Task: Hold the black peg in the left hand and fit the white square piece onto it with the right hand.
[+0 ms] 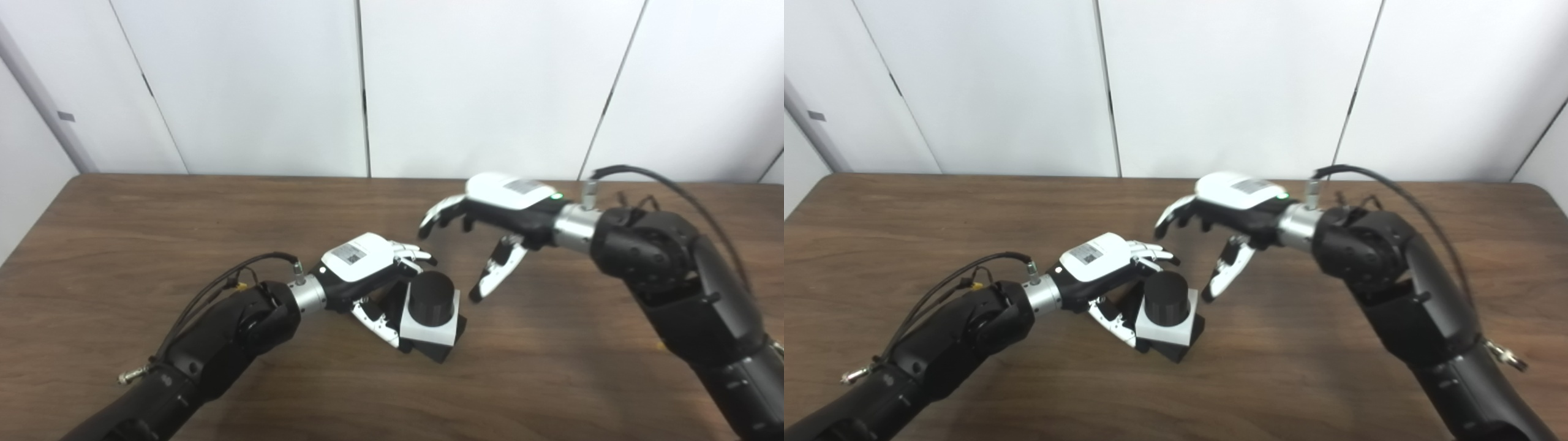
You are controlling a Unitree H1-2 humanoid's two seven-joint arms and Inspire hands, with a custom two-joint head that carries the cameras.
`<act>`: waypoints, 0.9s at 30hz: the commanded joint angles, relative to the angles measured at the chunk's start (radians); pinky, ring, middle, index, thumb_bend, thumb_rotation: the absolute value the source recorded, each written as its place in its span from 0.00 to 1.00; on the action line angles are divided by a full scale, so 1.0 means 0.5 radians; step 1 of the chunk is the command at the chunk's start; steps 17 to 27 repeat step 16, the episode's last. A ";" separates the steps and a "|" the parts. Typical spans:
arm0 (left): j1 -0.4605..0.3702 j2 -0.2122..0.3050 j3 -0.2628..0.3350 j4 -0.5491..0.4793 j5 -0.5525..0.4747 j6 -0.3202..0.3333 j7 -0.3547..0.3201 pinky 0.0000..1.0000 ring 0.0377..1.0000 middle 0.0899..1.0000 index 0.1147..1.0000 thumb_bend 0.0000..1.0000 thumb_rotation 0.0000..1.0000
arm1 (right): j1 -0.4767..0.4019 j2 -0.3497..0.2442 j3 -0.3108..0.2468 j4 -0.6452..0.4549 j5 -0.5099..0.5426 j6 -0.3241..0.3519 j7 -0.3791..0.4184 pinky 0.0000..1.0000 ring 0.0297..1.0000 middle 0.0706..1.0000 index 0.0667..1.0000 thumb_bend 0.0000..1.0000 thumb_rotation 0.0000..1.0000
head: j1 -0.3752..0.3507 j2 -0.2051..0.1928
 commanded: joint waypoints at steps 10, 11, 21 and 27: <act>0.071 0.024 -0.073 0.061 0.166 0.040 -0.170 0.86 0.89 0.87 0.43 0.52 0.08 | 0.367 0.150 -0.445 0.017 0.230 -0.055 -0.701 0.54 0.72 0.79 0.74 0.63 0.12 | -0.020 -0.006; 0.072 0.027 -0.073 0.065 0.166 0.030 -0.164 0.85 0.89 0.87 0.43 0.52 0.08 | 0.402 0.170 -0.475 0.037 0.263 -0.069 -0.748 0.54 0.72 0.80 0.74 0.63 0.10 | -0.019 -0.006; 0.080 0.041 -0.061 0.040 0.143 0.044 -0.191 0.85 0.89 0.88 0.43 0.52 0.08 | 0.534 0.279 -0.577 0.126 0.319 -0.122 -1.000 0.56 0.71 0.80 0.75 0.64 0.10 | -0.036 -0.004; 0.080 0.041 -0.061 0.040 0.143 0.044 -0.191 0.85 0.89 0.88 0.43 0.52 0.08 | 0.534 0.279 -0.577 0.126 0.319 -0.122 -1.000 0.56 0.71 0.80 0.75 0.64 0.10 | -0.036 -0.004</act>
